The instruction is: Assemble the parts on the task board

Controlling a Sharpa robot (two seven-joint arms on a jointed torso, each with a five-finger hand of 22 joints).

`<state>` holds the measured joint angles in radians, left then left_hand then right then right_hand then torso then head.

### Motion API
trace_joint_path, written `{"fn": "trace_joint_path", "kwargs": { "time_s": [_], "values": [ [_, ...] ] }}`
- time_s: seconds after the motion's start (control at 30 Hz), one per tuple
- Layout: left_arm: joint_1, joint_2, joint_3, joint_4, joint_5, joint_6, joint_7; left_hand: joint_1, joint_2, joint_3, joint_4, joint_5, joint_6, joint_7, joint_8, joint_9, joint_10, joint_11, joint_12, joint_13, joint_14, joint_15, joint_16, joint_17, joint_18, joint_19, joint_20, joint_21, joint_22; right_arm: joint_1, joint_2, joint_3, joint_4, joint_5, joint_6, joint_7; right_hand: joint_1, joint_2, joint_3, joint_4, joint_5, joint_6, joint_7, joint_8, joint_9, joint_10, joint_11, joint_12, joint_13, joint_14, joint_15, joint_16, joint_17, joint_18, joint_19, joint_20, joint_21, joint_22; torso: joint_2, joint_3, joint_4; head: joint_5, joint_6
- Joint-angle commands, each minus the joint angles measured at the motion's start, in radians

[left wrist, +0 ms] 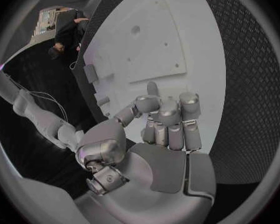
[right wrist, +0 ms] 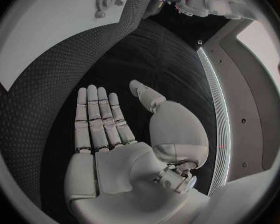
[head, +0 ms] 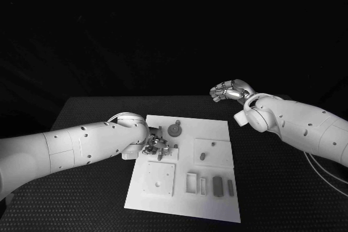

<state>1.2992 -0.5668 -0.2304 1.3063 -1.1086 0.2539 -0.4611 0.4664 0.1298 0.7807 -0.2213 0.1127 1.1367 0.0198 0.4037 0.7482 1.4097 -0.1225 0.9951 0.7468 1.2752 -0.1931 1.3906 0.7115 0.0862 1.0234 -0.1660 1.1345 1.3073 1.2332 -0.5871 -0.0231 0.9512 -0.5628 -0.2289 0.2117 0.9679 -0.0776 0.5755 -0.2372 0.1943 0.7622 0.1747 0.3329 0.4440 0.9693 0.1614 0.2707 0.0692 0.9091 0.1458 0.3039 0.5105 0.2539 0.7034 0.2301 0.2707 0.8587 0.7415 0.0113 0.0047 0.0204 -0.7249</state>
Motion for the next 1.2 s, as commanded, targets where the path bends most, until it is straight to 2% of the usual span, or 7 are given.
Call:
{"fn": "trace_joint_path", "kwargs": {
  "time_s": [0.03,0.33,0.43,0.6,0.7,0.93,1.2],
  "values": [
    [-0.007,0.004,-0.004,0.005,0.011,0.026,0.002,-0.001,-0.015,-0.002,0.007,-0.006,0.102,-0.039,-0.003,0.001,-0.008,-0.005,0.006,-0.001,-0.005,-0.003,0.004,-0.001,0.006,-0.005,-0.09,0.002,0.002,0.0,0.0,0.0,0.0,-0.005,0.015,0.006,0.0,-0.002,-0.004,-0.001,0.004,-0.006,0.002,0.005,-0.001,0.007,-0.001,-0.004,-0.001,0.001,0.006,-0.003,-0.001,-0.017,-0.007,-0.001,-0.003,0.001,0.0,0.0003,-0.0006,0.0,0.0],
    [-0.007,0.004,-0.004,0.004,0.012,0.021,0.002,-0.005,-0.022,-0.002,0.011,-0.01,0.102,-0.039,-0.003,0.001,-0.008,-0.005,0.007,-0.002,-0.006,-0.003,0.005,-0.001,0.007,-0.005,-0.09,0.002,0.002,0.0,0.0,0.0,0.001,-0.005,0.015,0.005,0.001,-0.002,-0.003,-0.001,0.006,-0.006,0.002,0.005,-0.002,0.007,-0.001,-0.005,-0.001,0.001,0.006,-0.003,-0.001,-0.017,-0.007,-0.001,-0.004,0.002,0.0,-0.0005,0.0004,0.0,0.001],
    [-0.007,0.003,-0.004,0.003,0.012,0.016,-0.001,-0.014,-0.031,-0.003,0.021,-0.044,0.102,-0.039,-0.004,0.002,-0.008,-0.005,0.007,-0.002,-0.006,-0.004,0.005,-0.002,0.008,-0.005,-0.09,0.002,0.002,-0.001,0.0,0.0,0.0,-0.005,0.015,0.005,0.001,-0.002,-0.003,-0.002,0.006,-0.006,0.002,0.006,-0.002,0.008,-0.001,-0.005,-0.001,0.001,0.006,-0.003,-0.001,-0.017,-0.007,-0.001,-0.004,0.002,0.0,-0.0004,0.0003,0.0,0.001],
    [-0.007,-0.001,-0.004,0.003,0.012,0.011,-0.002,-0.071,-0.078,-0.068,0.04,-0.065,0.099,-0.036,-0.002,0.008,-0.01,-0.002,0.009,-0.001,-0.008,-0.004,0.008,-0.001,0.005,-0.004,-0.087,0.005,0.002,-0.001,-0.001,0.0,0.0,-0.005,0.014,0.005,0.001,-0.003,-0.004,-0.002,0.007,-0.007,0.003,0.006,-0.003,0.008,-0.001,-0.006,-0.001,0.001,0.006,-0.004,-0.001,-0.017,-0.008,-0.001,-0.005,0.002,0.0,-0.0002,-0.0007,0.001,0.001],
    [-0.007,-0.005,-0.003,0.004,0.011,0.006,-0.002,-0.077,-0.076,-0.106,0.023,-0.065,0.095,-0.038,0.001,0.014,-0.012,-0.004,0.009,0.0,-0.012,-0.007,0.009,0.0,0.011,-0.009,-0.091,0.005,0.002,-0.001,-0.001,0.0,0.0,-0.005,0.014,0.005,0.001,-0.003,-0.004,-0.002,0.007,-0.007,0.003,0.006,-0.003,0.008,0.0,-0.006,-0.001,0.001,0.007,-0.004,-0.001,-0.017,-0.008,-0.001,-0.005,0.003,0.0,0.0002,-0.0005,0.0,0.001],
    [-0.007,-0.009,0.001,0.006,0.011,-0.002,-0.002,-0.085,-0.119,-0.134,0.013,-0.065,0.091,-0.038,0.001,0.018,-0.014,-0.005,0.009,0.0,-0.014,-0.01,0.009,0.0,0.015,-0.012,-0.093,0.004,0.002,-0.002,-0.002,0.0,0.0,-0.005,0.013,0.005,0.0,-0.005,-0.005,-0.002,0.008,-0.008,0.004,0.006,-0.004,0.007,0.0,-0.007,-0.001,0.0,0.007,-0.004,-0.001,-0.017,-0.008,-0.001,-0.005,0.003,0.0,0.0001,-0.0002,-0.001,0.002],
    [-0.007,-0.019,0.008,0.012,0.012,-0.03,0.001,-0.086,-0.136,-0.149,0.008,-0.065,0.087,-0.038,0.001,0.021,-0.015,-0.004,0.007,0.0,-0.016,-0.012,0.008,-0.001,0.017,-0.014,-0.094,0.003,0.001,-0.003,-0.003,0.0,0.0,-0.005,0.012,0.005,0.0,-0.005,-0.005,-0.002,0.009,-0.009,0.005,0.006,-0.005,0.007,0.001,-0.008,-0.001,0.0,0.007,-0.005,-0.001,-0.017,-0.008,-0.001,-0.006,0.004,0.0,0.0,-0.0012,-0.001,0.005]
  ]
}}
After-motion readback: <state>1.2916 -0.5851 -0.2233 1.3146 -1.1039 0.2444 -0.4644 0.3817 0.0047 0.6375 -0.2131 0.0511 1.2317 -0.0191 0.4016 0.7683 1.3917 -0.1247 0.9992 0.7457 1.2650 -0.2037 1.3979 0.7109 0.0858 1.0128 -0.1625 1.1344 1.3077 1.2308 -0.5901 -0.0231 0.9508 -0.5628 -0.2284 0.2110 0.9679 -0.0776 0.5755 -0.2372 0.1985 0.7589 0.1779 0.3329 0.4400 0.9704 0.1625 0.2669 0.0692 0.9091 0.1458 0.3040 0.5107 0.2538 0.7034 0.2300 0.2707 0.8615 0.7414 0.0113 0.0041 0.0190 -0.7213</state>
